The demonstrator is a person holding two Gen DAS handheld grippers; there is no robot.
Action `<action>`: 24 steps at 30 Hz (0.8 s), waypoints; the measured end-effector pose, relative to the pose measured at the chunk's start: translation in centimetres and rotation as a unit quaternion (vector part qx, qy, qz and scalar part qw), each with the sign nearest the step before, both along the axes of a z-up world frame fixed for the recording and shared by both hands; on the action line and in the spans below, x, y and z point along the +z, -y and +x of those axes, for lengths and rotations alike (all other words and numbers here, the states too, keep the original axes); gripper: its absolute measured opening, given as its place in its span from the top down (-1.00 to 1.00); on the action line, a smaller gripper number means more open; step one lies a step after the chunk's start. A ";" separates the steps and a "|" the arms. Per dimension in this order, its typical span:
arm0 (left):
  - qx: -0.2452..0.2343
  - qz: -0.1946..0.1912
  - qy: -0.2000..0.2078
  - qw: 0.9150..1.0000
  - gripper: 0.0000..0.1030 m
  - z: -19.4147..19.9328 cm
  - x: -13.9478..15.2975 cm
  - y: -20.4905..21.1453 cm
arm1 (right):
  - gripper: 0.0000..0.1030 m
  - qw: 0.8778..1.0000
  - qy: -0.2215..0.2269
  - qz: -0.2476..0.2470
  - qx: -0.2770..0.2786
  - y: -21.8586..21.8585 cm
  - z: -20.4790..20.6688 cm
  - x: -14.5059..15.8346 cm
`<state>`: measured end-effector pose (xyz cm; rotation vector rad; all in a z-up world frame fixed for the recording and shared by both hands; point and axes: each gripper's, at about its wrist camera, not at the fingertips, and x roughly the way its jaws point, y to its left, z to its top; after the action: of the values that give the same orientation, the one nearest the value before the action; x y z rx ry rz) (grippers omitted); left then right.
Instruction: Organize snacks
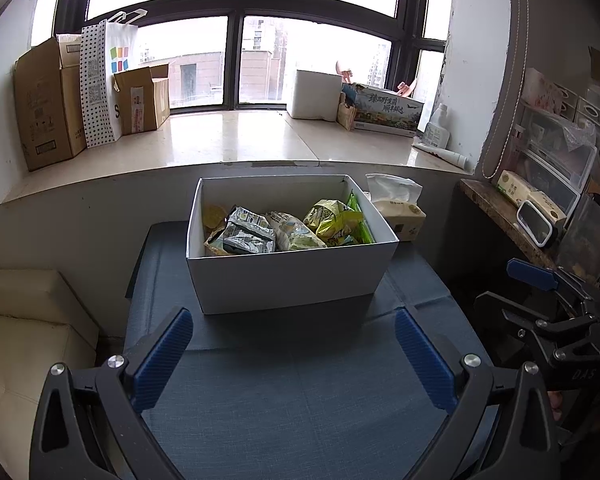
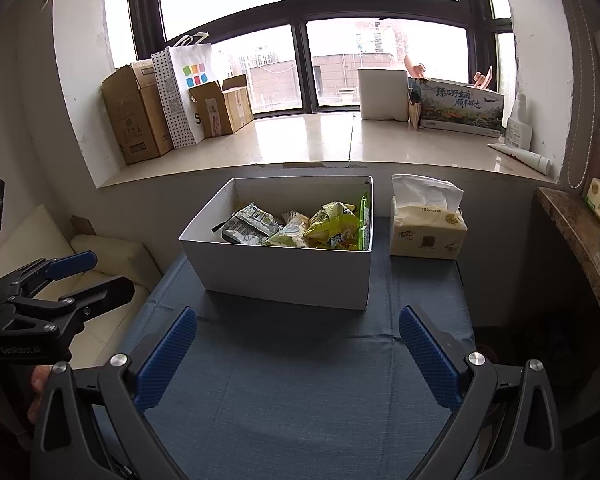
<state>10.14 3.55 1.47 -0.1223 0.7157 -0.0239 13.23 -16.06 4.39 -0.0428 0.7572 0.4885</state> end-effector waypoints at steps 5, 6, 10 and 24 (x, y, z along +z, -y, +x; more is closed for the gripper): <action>-0.001 -0.001 -0.001 1.000 -1.00 0.1 0.0 0.0 | -1.00 1.000 0.000 -0.001 0.001 -0.1 -0.1 0.0; -0.002 -0.001 -0.001 1.000 -1.00 0.1 0.0 0.0 | -1.00 1.000 0.000 -0.001 0.002 -0.1 -0.1 -0.1; -0.003 0.000 -0.001 1.000 -1.00 0.1 0.0 0.0 | -1.00 1.000 0.001 -0.001 0.003 -0.2 -0.1 0.0; -0.004 -0.001 -0.002 1.000 -1.00 0.2 -0.2 0.0 | -1.00 1.000 0.000 -0.001 0.002 -0.2 -0.2 0.0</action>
<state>10.31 3.56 1.31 -0.1209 0.7208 -0.0328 12.99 -15.87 4.38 -0.0467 0.7570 0.4907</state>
